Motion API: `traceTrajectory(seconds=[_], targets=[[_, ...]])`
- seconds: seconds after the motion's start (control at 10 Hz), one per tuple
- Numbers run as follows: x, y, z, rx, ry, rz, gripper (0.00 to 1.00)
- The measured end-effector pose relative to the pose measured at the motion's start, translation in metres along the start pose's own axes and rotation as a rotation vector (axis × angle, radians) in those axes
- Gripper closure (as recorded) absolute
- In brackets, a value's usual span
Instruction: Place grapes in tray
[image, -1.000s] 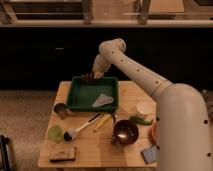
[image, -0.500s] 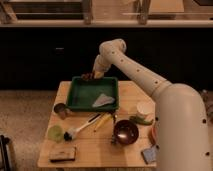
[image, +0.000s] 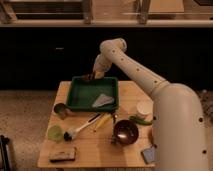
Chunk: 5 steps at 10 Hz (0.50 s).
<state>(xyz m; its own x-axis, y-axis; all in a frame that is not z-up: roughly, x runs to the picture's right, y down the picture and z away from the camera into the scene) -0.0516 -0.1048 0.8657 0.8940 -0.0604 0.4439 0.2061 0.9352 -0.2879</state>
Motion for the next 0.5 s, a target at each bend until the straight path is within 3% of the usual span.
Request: traceTrajectory(seconds=[0.1, 0.3, 0.5], targets=[[-0.002, 0.004, 0.000, -0.032, -0.025, -0.031, 1.00], [0.002, 0.008, -0.001, -0.054, -0.043, -0.050, 1.00], [0.001, 0.021, 0.002, -0.119, -0.118, -0.129, 1.00]])
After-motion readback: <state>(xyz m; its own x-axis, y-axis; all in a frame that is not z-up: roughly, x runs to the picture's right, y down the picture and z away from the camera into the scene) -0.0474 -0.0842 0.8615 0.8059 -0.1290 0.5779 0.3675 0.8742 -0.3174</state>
